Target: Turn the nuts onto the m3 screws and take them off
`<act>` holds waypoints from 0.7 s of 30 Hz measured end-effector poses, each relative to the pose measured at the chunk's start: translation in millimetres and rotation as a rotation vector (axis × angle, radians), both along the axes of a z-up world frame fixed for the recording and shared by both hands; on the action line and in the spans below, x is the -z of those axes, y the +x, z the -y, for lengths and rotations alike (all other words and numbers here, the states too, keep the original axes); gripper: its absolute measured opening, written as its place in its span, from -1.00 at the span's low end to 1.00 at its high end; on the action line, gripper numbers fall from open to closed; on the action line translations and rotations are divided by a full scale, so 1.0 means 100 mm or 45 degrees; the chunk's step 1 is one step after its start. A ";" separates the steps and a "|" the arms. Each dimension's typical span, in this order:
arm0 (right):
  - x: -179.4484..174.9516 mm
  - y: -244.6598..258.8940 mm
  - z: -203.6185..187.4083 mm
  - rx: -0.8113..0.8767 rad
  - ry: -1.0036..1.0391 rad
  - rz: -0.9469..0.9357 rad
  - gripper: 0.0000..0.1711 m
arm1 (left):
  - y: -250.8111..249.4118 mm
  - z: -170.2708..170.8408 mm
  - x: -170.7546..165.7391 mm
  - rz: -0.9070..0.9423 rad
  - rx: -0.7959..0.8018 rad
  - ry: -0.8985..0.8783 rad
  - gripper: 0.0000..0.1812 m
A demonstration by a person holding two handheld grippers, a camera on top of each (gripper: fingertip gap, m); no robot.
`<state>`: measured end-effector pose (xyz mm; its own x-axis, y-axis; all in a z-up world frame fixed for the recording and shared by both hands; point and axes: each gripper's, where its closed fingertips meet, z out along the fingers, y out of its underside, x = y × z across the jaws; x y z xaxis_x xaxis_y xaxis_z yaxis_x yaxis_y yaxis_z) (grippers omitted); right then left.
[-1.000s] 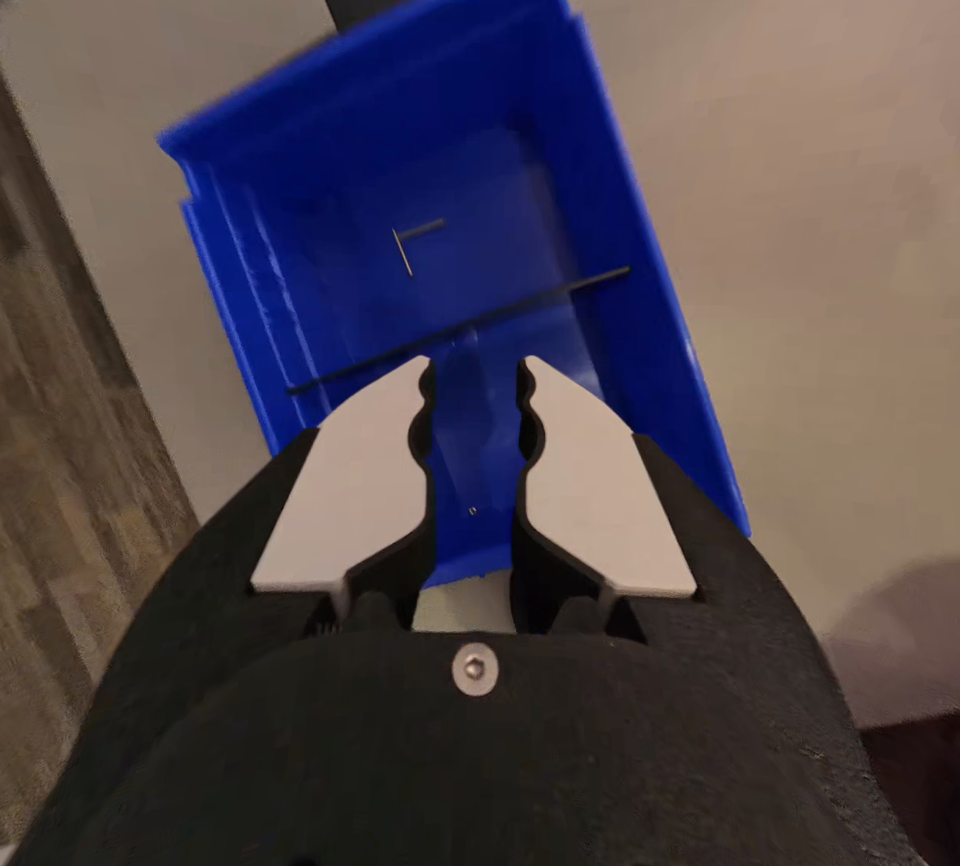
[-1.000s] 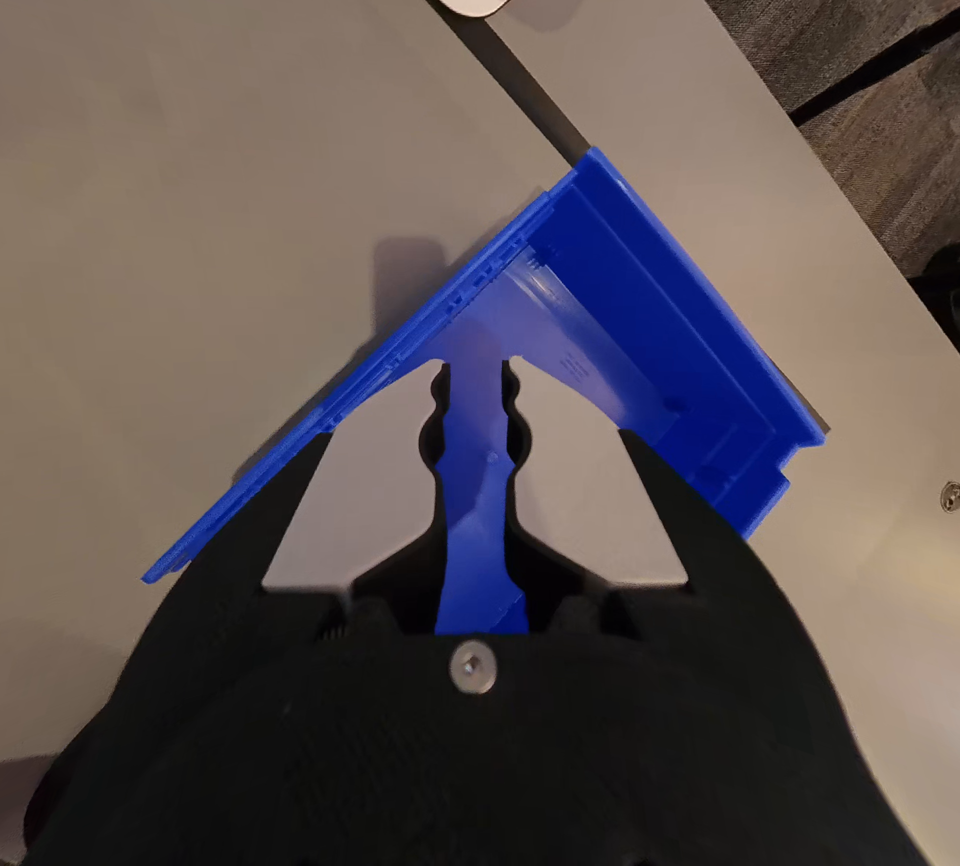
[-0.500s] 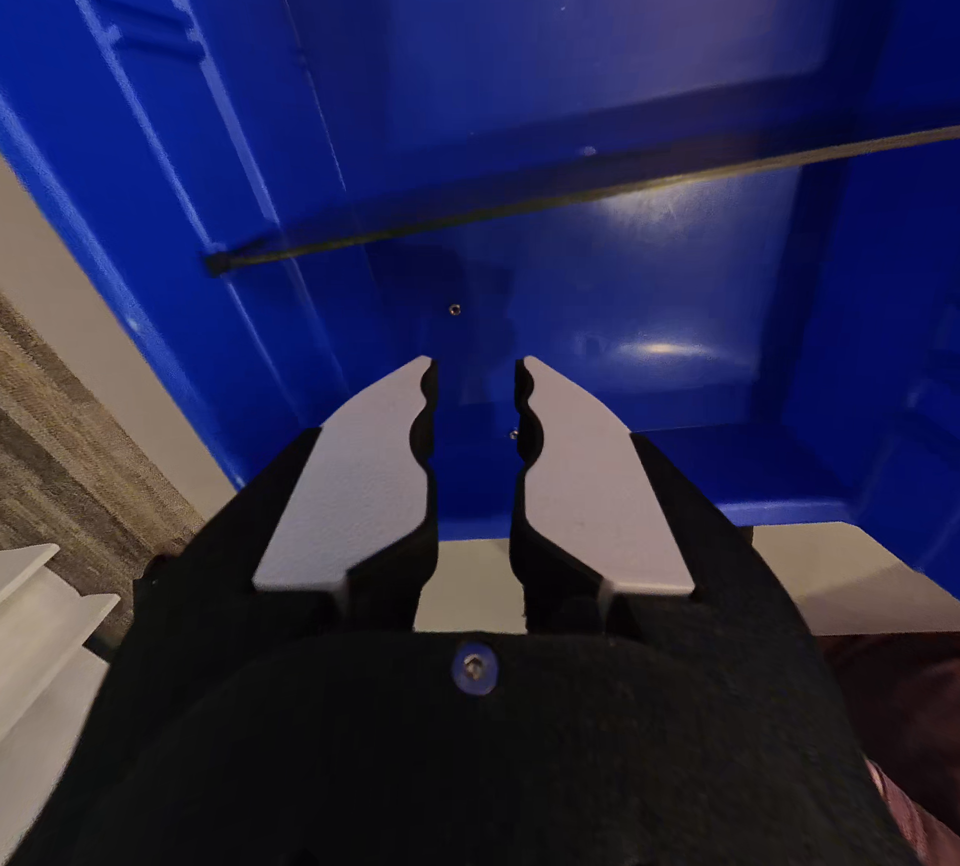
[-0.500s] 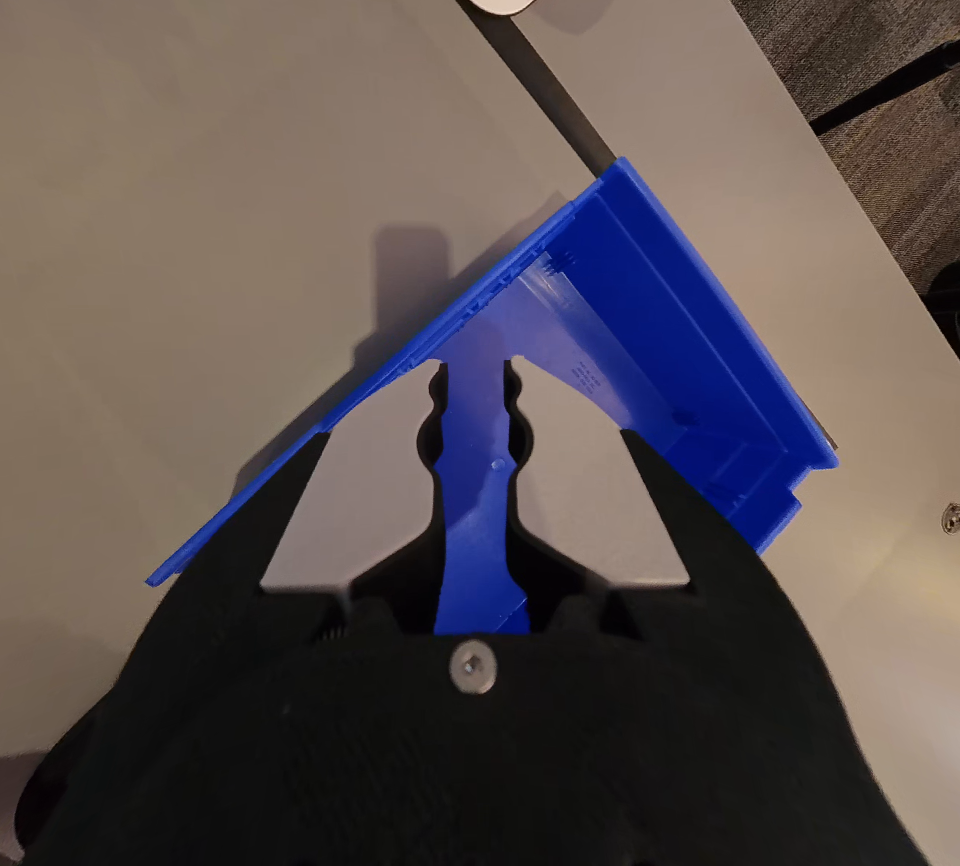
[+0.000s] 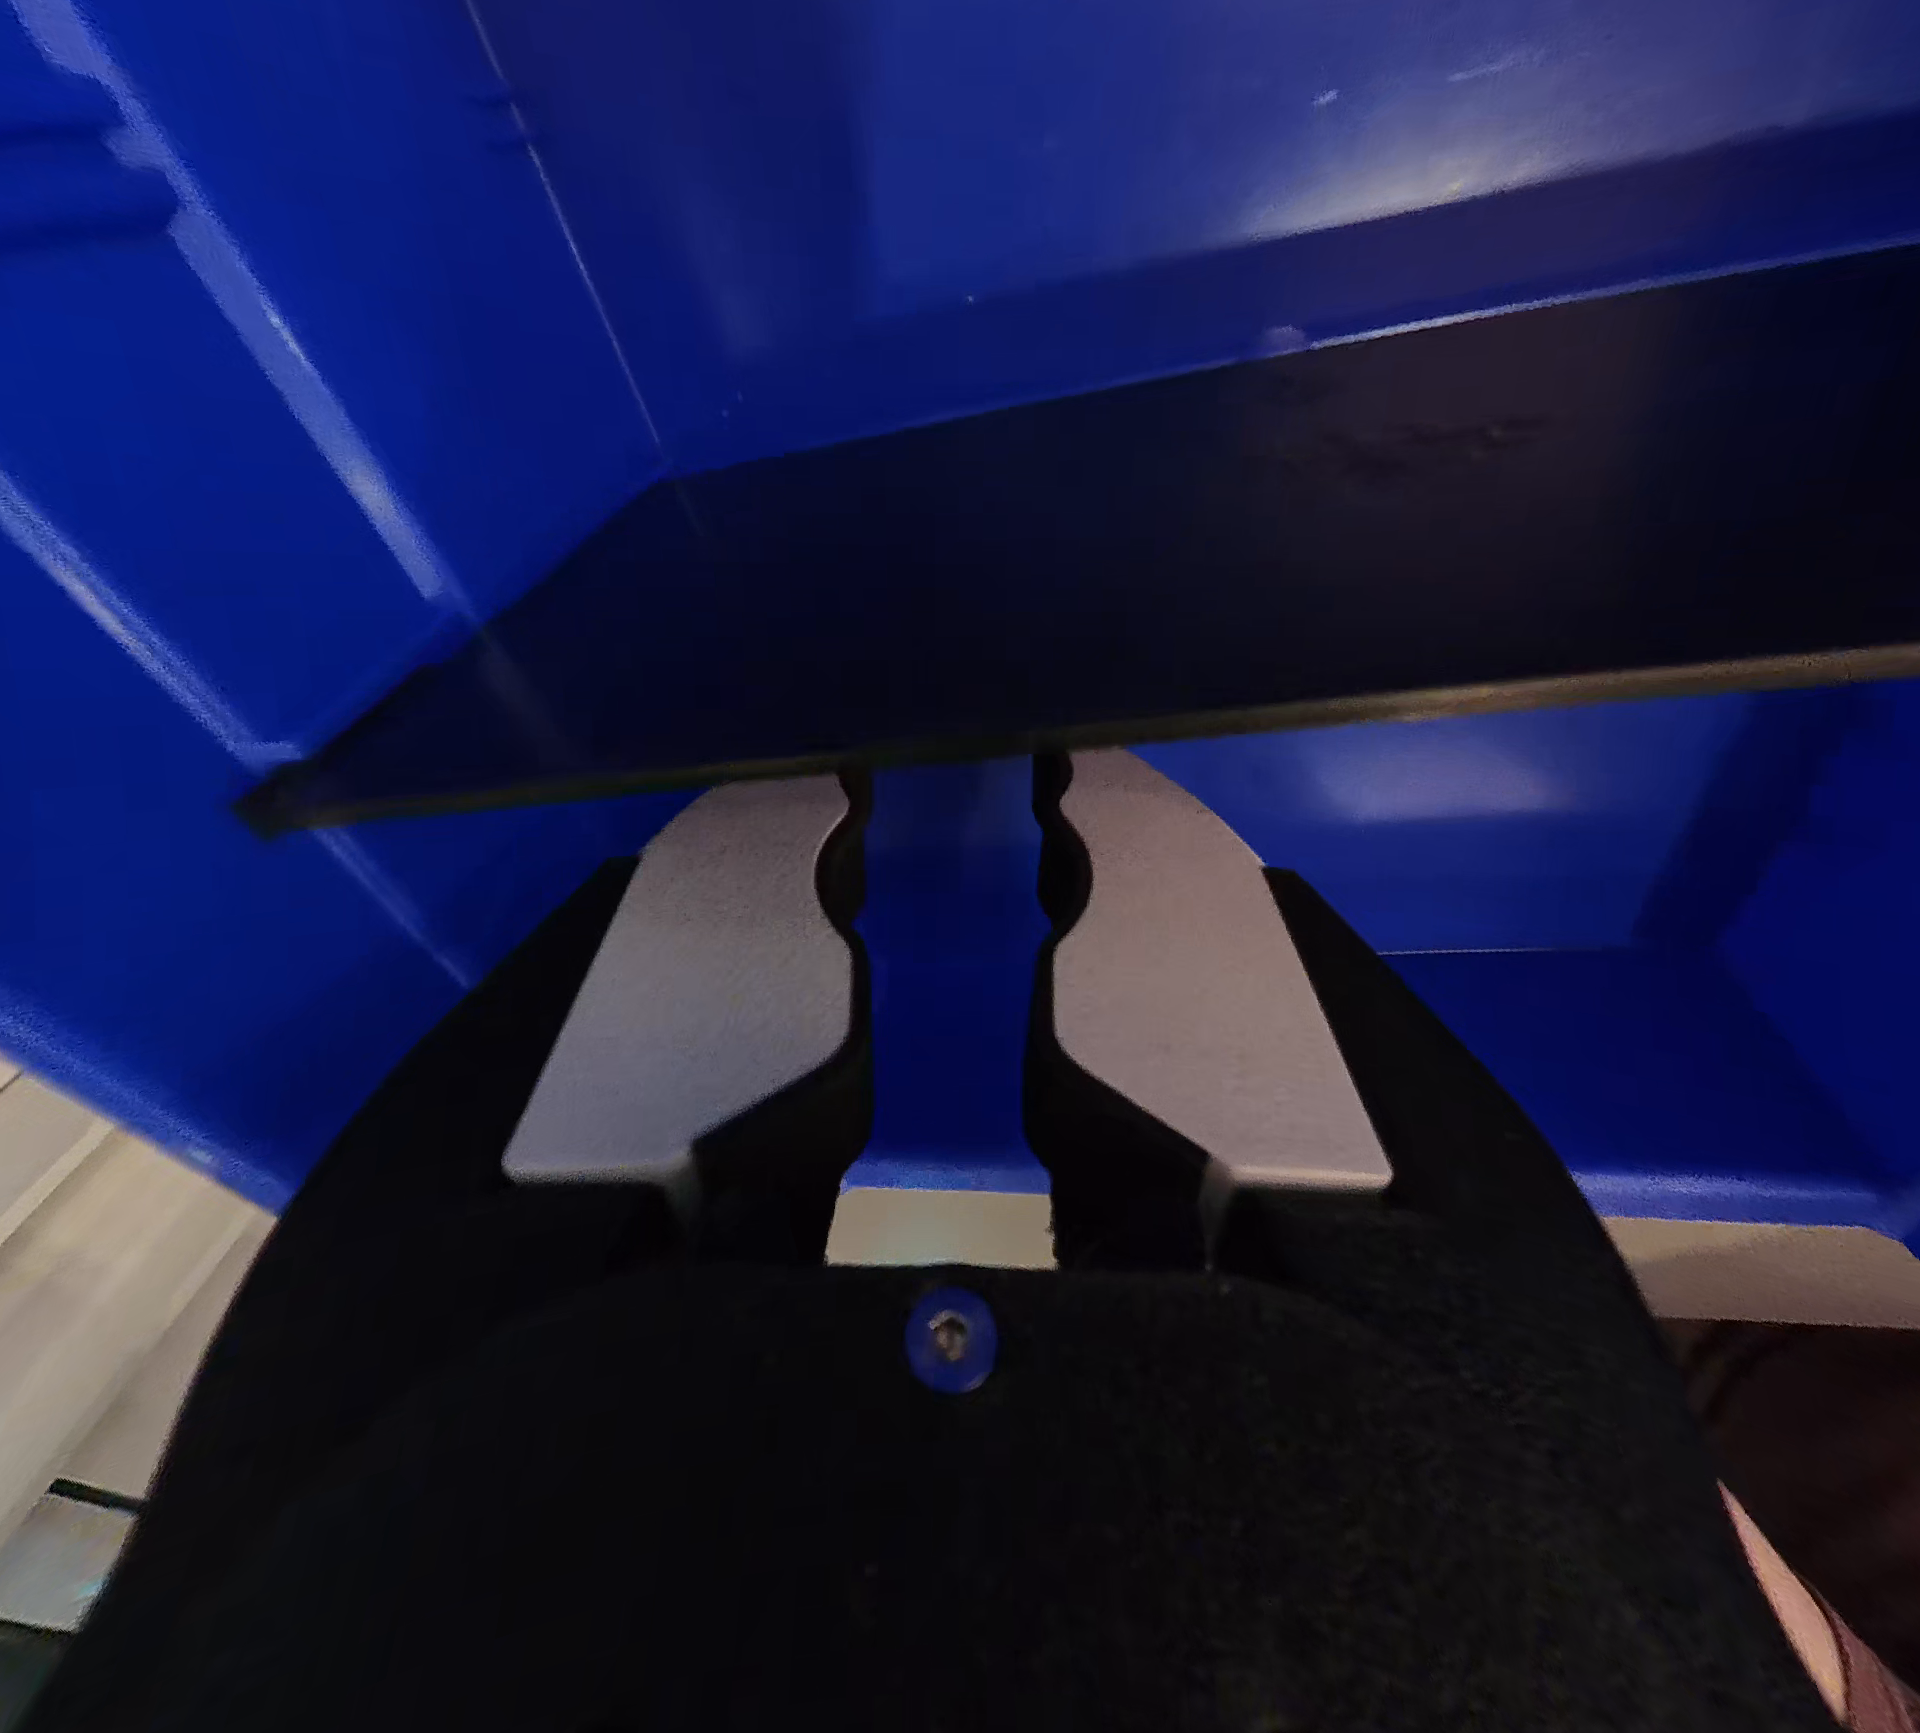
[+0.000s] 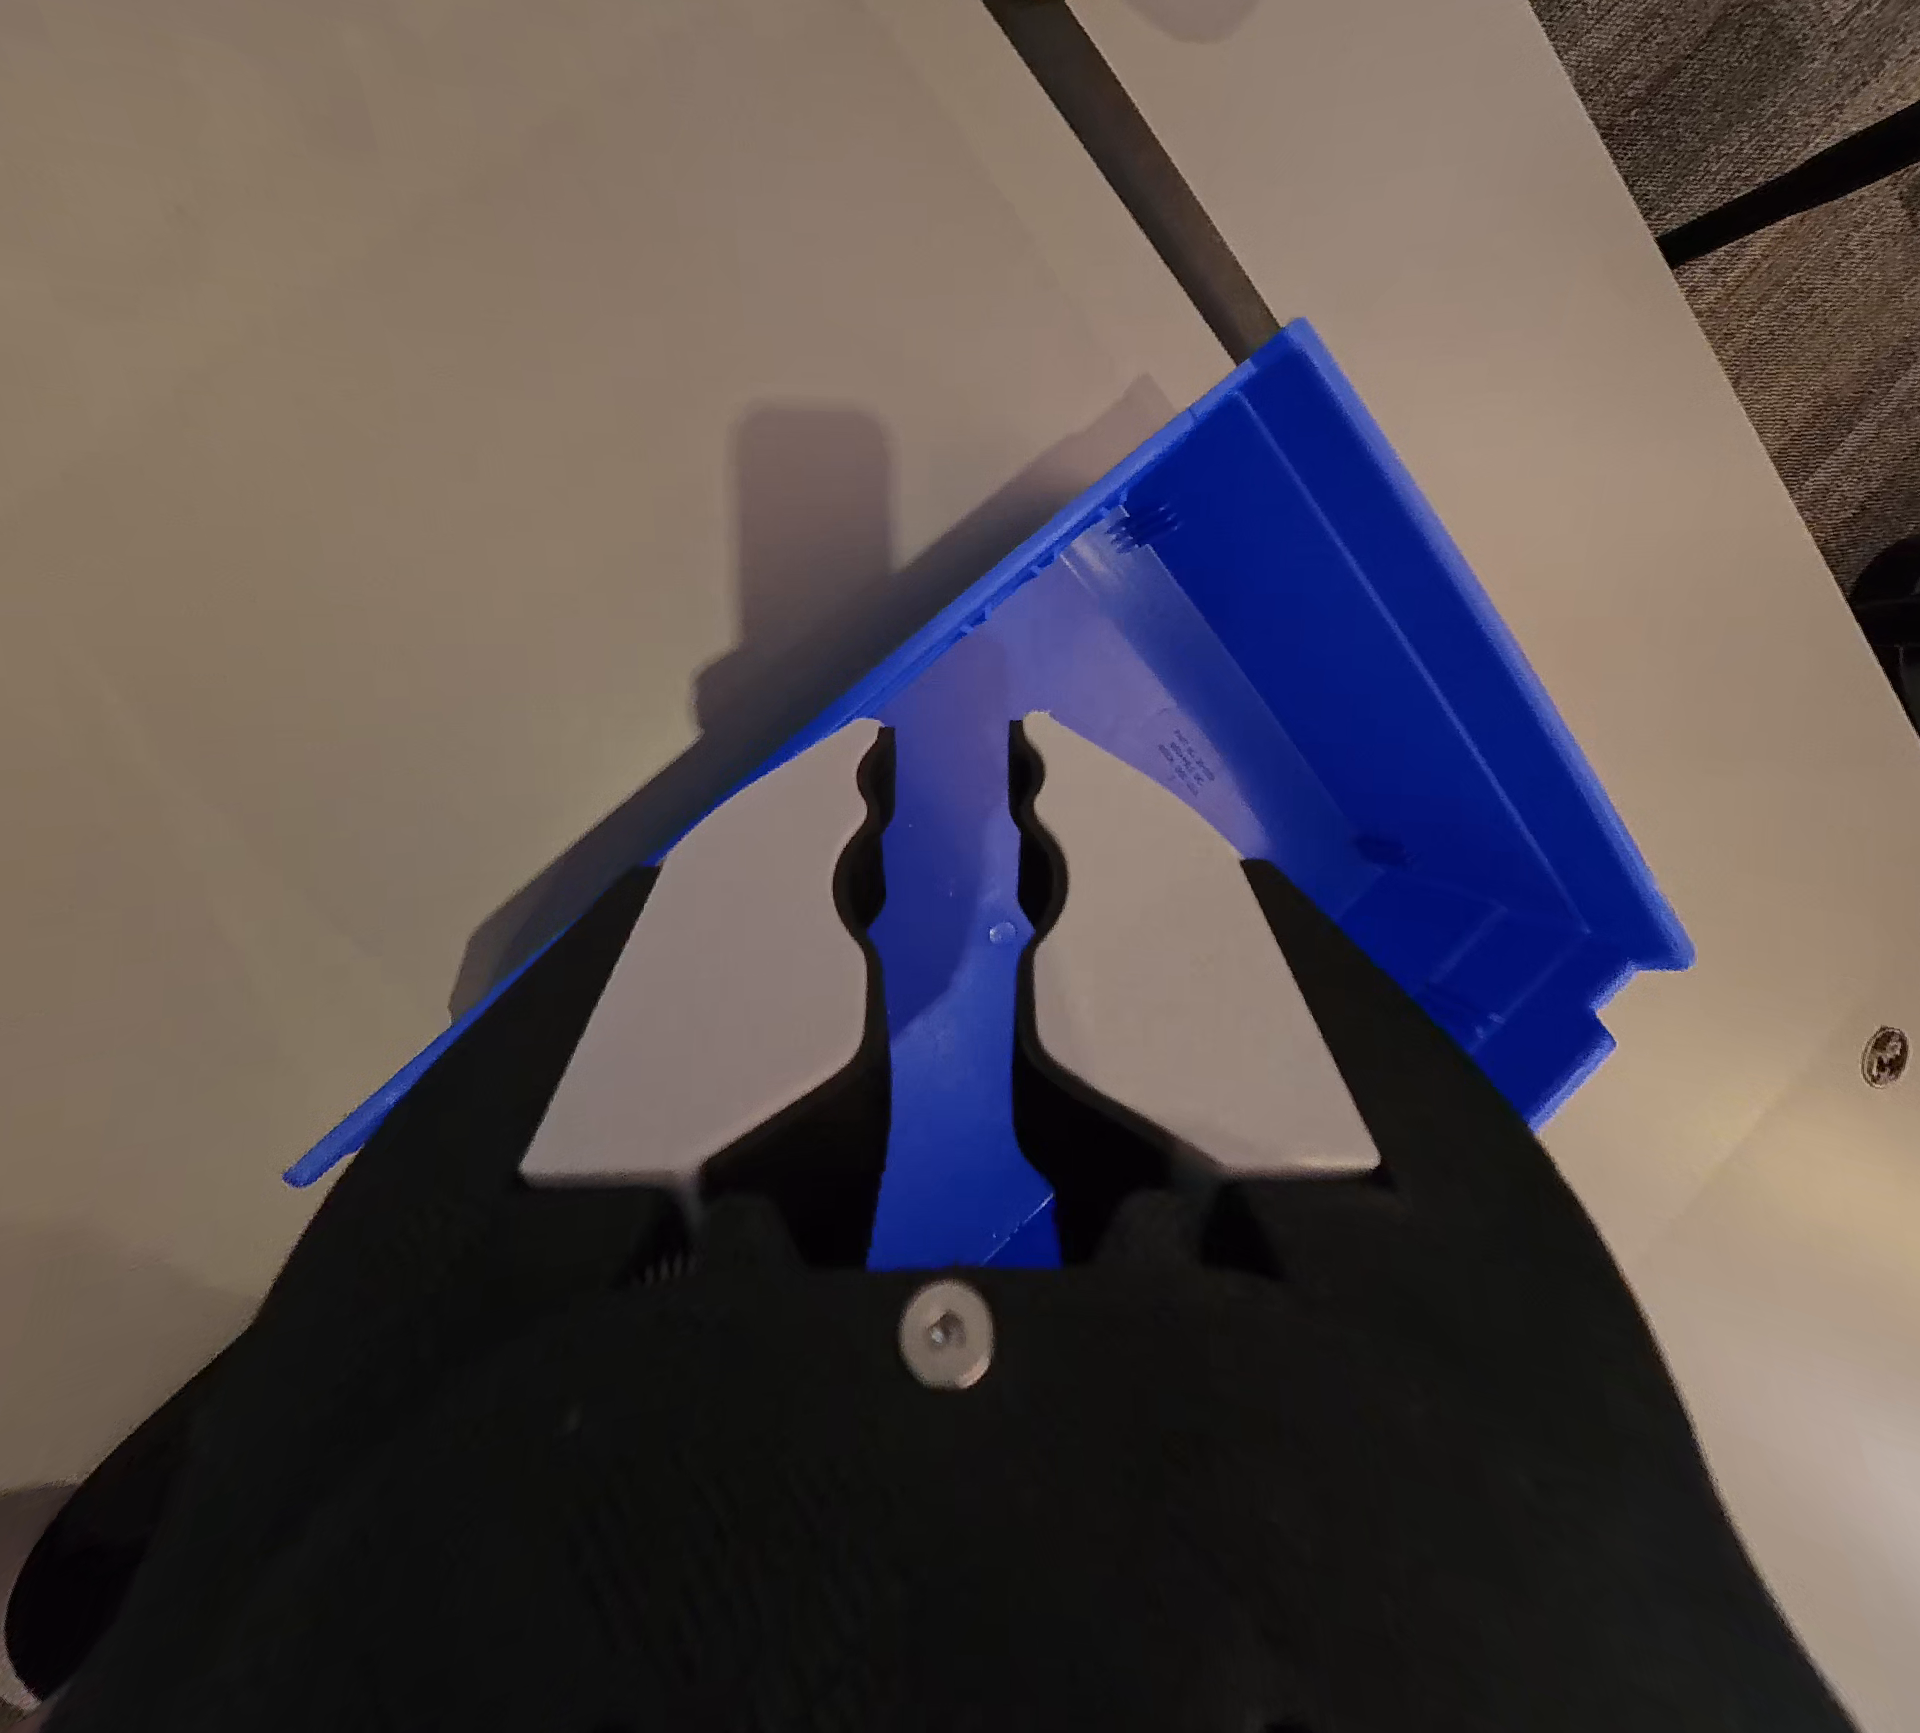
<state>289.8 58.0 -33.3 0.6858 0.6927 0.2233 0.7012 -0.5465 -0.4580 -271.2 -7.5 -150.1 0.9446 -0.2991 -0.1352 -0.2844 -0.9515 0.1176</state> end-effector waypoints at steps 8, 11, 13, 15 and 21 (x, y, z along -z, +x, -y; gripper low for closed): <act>0.03 -0.02 0.01 -0.016 -0.011 0.028 -0.75 | -0.04 -0.04 0.05 0.013 0.011 0.009 -0.69; 0.05 -0.02 0.02 -0.021 -0.017 0.042 -0.75 | -0.03 -0.04 0.06 0.017 0.017 0.009 -0.71; 0.05 -0.02 0.02 -0.023 -0.017 0.049 -0.75 | -0.03 -0.04 0.06 0.028 0.014 0.009 -0.72; 0.05 -0.02 0.03 -0.029 -0.018 0.051 -0.75 | -0.02 -0.04 0.06 0.038 0.011 0.007 -0.74; 0.06 -0.05 0.04 -0.045 -0.020 0.066 -0.75 | 0.03 -0.02 0.07 0.099 -0.004 -0.006 -0.85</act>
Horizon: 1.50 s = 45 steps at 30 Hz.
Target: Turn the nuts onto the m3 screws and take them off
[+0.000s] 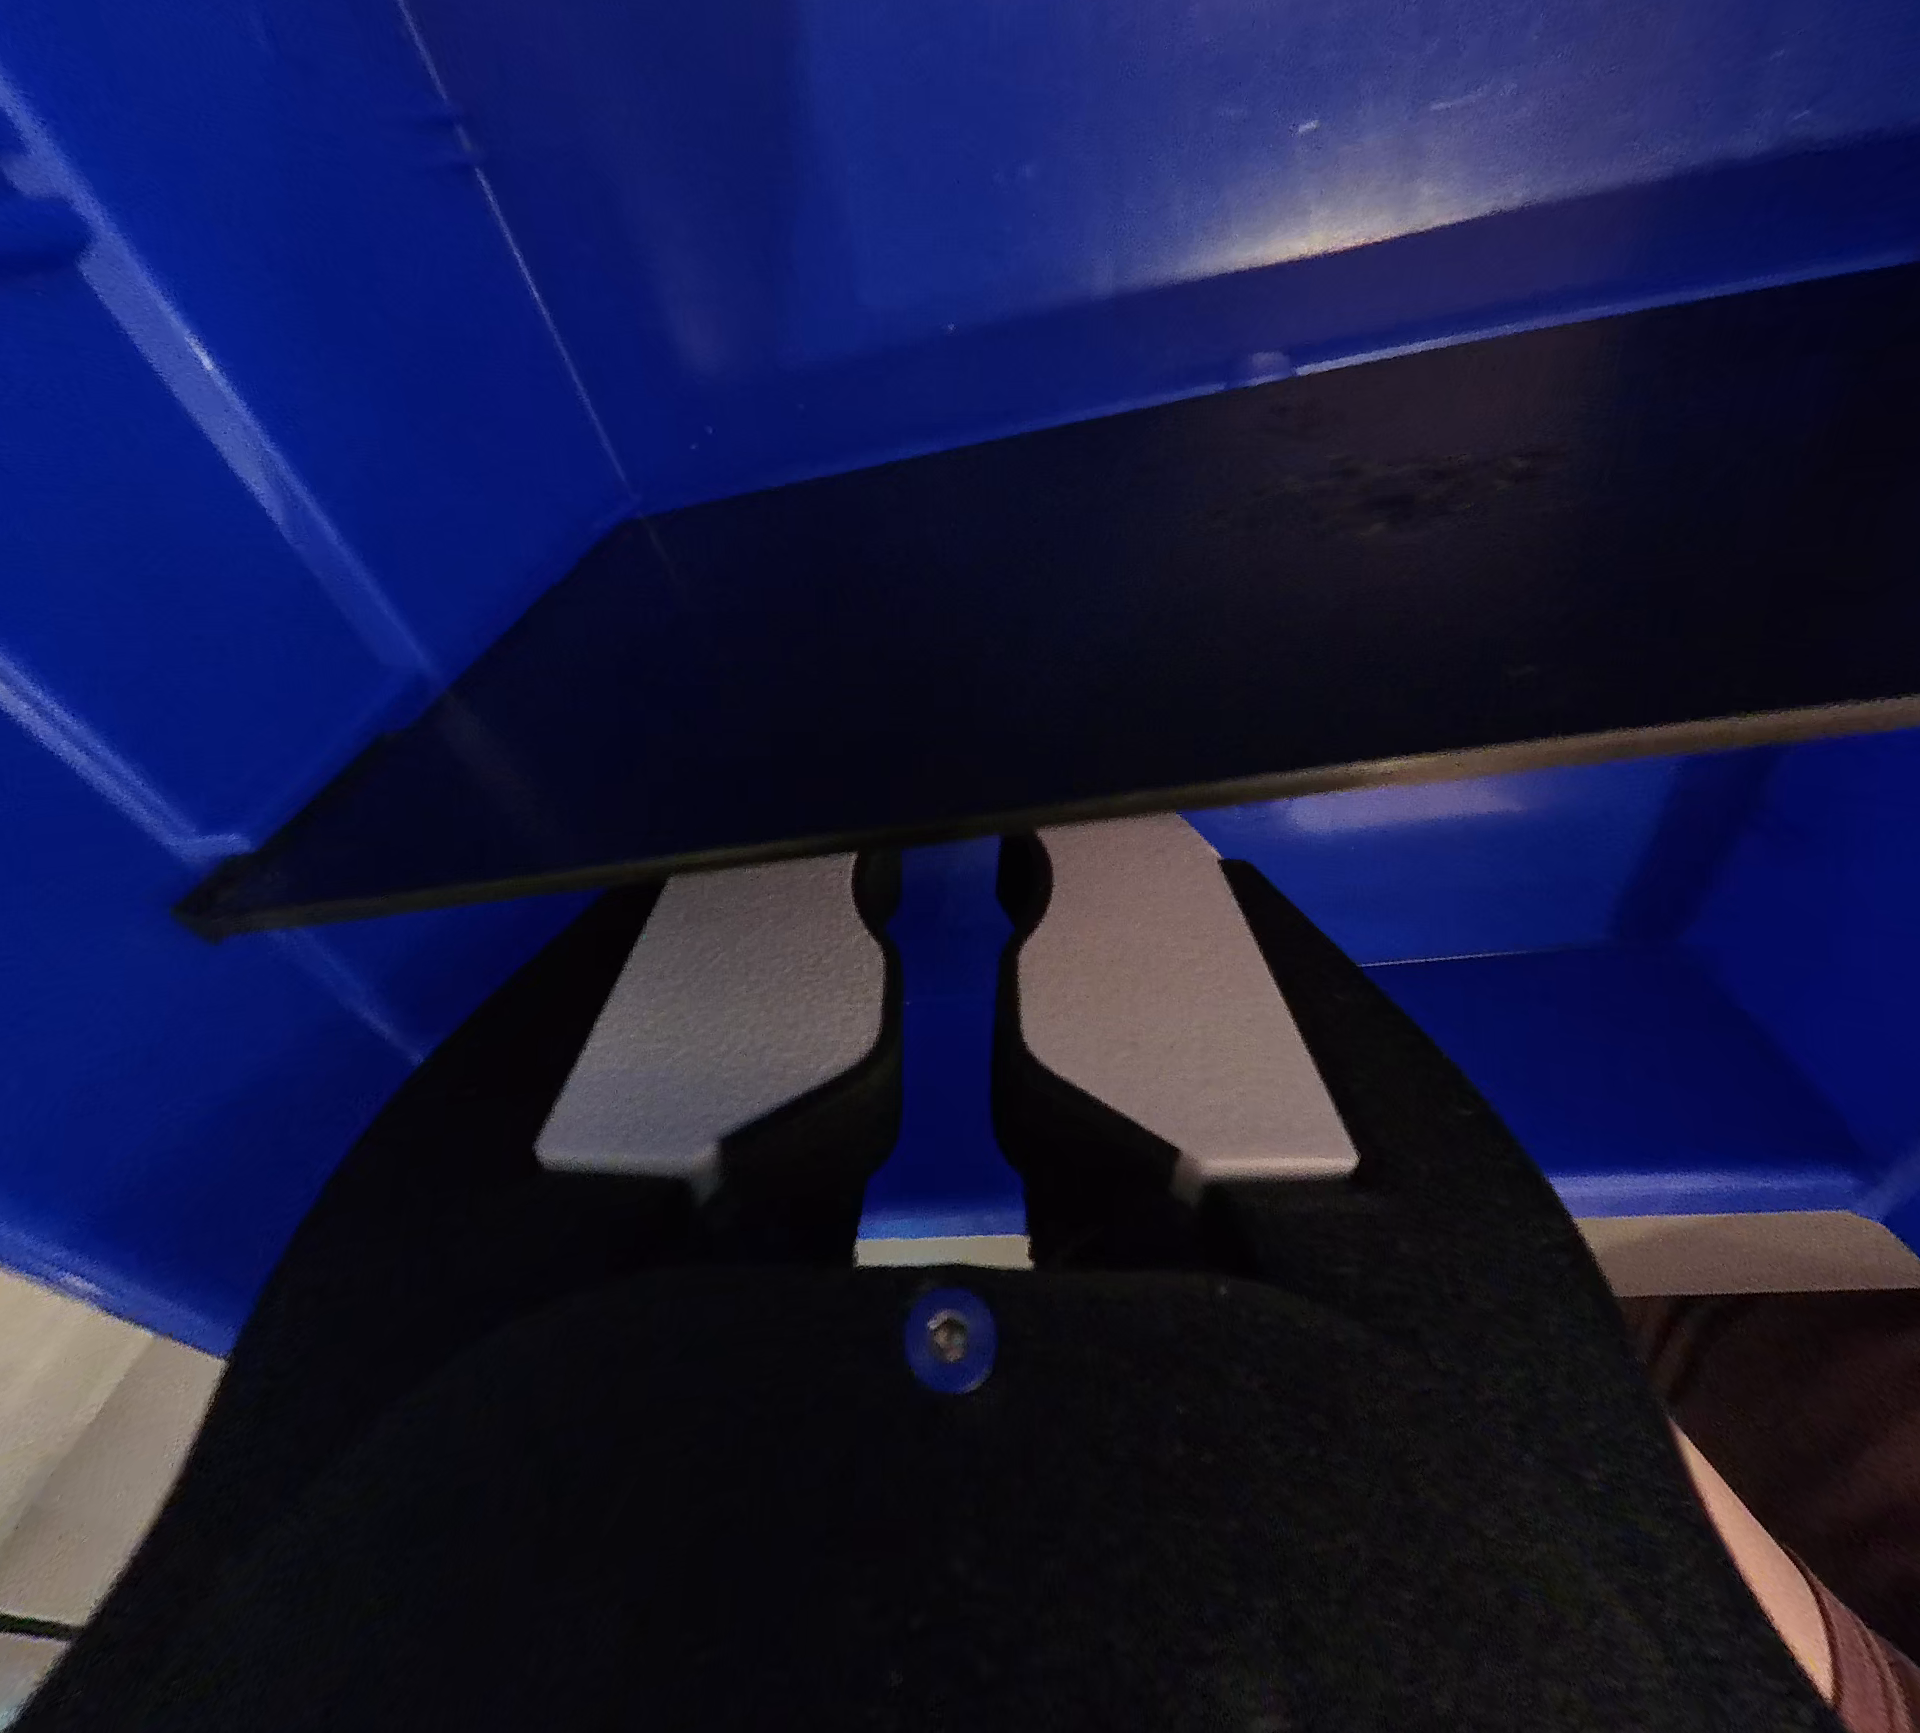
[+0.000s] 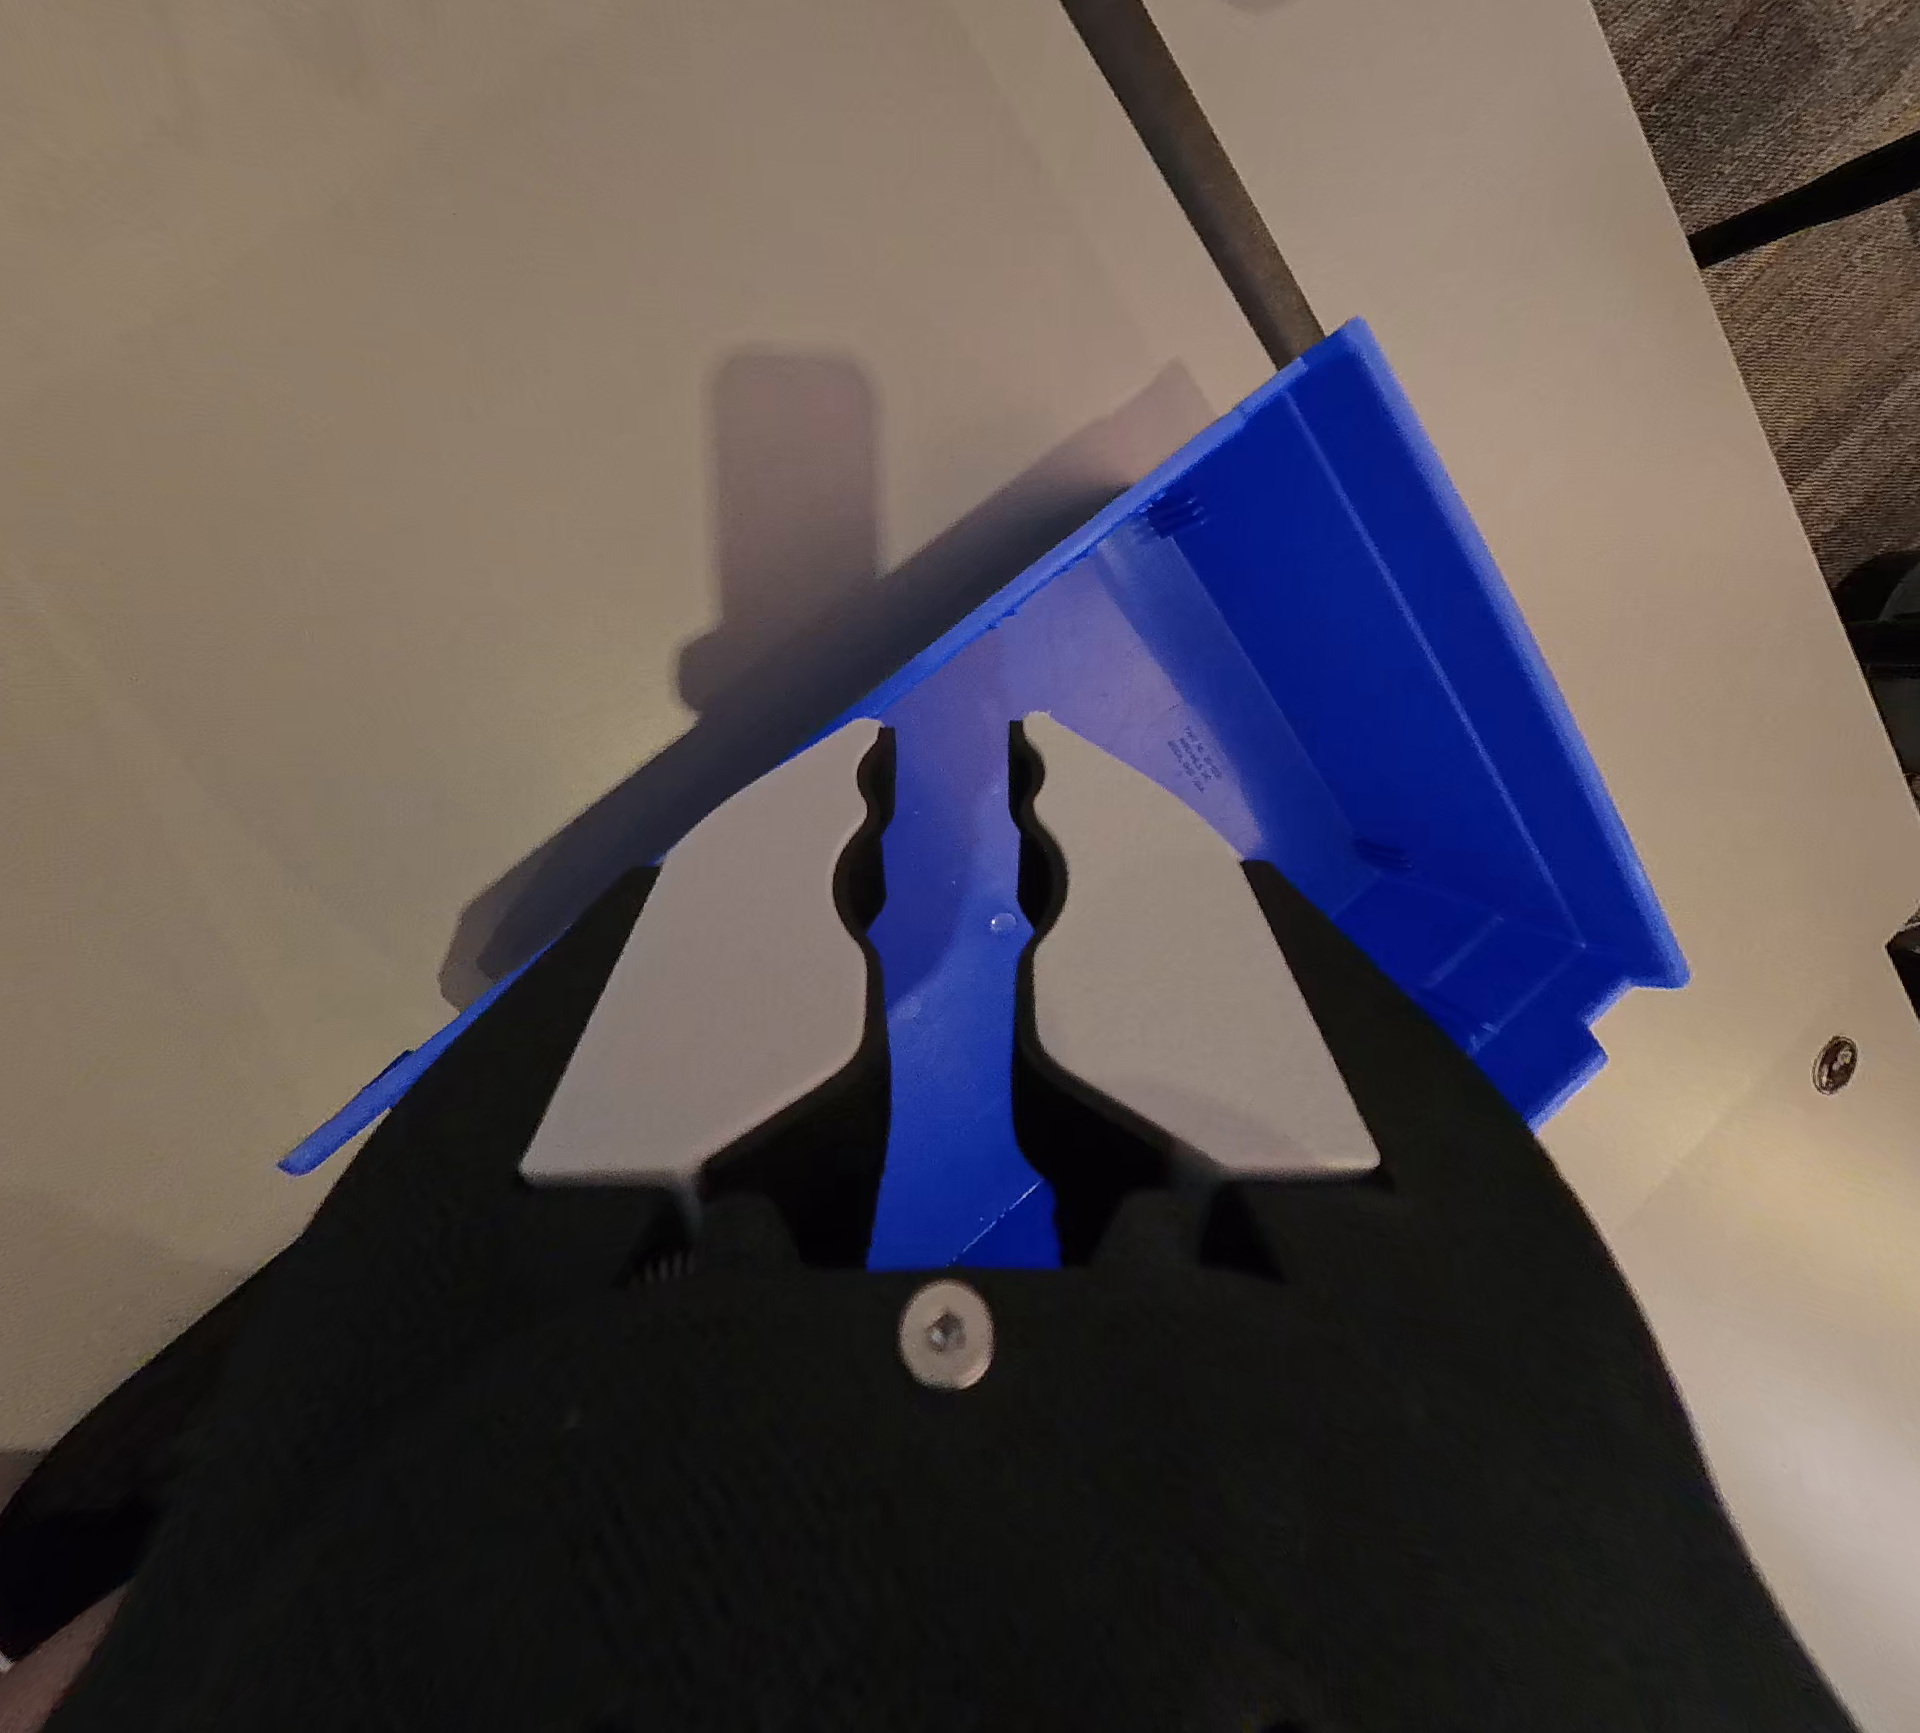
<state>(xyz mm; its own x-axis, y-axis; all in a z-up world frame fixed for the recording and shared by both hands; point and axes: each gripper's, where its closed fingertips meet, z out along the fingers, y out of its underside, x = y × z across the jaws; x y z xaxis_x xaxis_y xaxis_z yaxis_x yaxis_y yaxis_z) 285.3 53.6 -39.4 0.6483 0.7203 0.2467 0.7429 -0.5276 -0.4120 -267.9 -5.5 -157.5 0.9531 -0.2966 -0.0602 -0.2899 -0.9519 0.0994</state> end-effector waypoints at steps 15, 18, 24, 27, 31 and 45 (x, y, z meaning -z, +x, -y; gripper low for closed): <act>0.03 0.00 0.02 -0.014 -0.009 0.031 -0.75 | 0.04 0.02 0.01 0.032 -0.025 0.000 -0.93; 0.03 -0.01 0.02 -0.021 -0.013 0.036 -0.75 | 0.04 0.02 0.01 0.026 -0.018 -0.010 -0.94; 0.05 -0.01 0.02 -0.027 -0.014 0.046 -0.75 | 0.04 0.01 0.00 0.006 0.043 -0.022 -0.94; 0.05 -0.01 0.02 -0.025 -0.015 0.046 -0.75 | 0.06 0.03 0.00 0.020 0.073 -0.032 -0.95; 0.06 0.00 0.03 -0.028 -0.022 0.054 -0.75 | 0.16 0.01 -0.13 0.098 0.079 0.032 -1.00; 0.09 0.00 0.04 -0.032 -0.036 0.070 -0.75 | 0.31 0.09 -0.13 0.186 0.158 0.019 -0.82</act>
